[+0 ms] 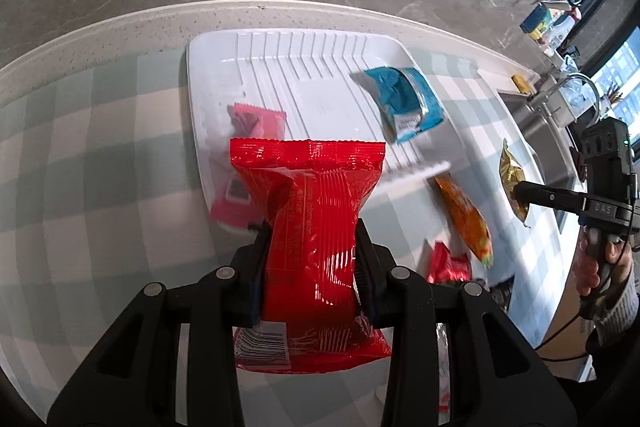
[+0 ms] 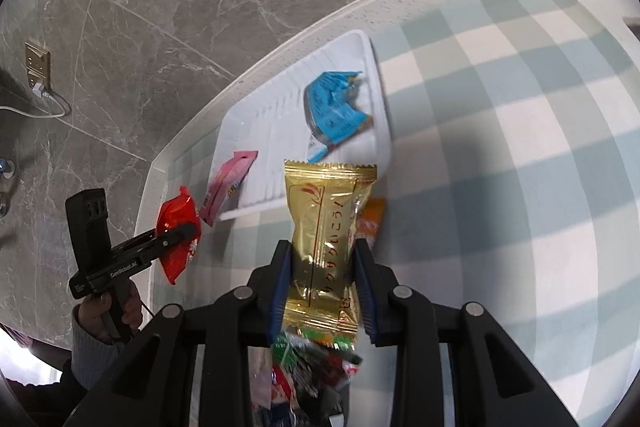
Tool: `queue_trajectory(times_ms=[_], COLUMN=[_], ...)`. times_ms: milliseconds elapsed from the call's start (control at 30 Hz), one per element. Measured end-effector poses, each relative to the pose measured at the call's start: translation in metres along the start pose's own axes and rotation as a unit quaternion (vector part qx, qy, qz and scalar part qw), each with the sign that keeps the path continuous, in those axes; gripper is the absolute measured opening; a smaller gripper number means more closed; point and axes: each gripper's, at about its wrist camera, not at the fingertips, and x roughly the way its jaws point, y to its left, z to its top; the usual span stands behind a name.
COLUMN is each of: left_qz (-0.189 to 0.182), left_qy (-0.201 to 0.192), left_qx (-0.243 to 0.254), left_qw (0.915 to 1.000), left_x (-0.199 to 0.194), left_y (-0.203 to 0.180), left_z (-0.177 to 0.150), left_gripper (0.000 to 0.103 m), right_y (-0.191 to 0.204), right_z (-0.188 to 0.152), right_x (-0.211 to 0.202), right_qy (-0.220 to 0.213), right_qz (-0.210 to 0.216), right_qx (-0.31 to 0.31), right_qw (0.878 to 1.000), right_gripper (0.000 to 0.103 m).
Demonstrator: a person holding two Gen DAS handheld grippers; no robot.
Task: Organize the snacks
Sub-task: 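Carry the red bag and gold wrapper to the tray and release both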
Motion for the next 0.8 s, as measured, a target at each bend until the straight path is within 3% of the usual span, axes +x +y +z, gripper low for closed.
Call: queue_trajectory(times_ms=[800], left_qz=[-0.022], left_qy=[0.002], left_qx=[-0.008], left_qw=[0.9997], left_x=[0.061], left_y=[0.022], left_z=[0.074], left_gripper=[0.033], right_y=[0.039], right_z=[0.067], right_x=[0.059], right_qy=[0.030], right_qz=[-0.009], right_qx=[-0.052], right_qw=[0.998], right_gripper=[0.033])
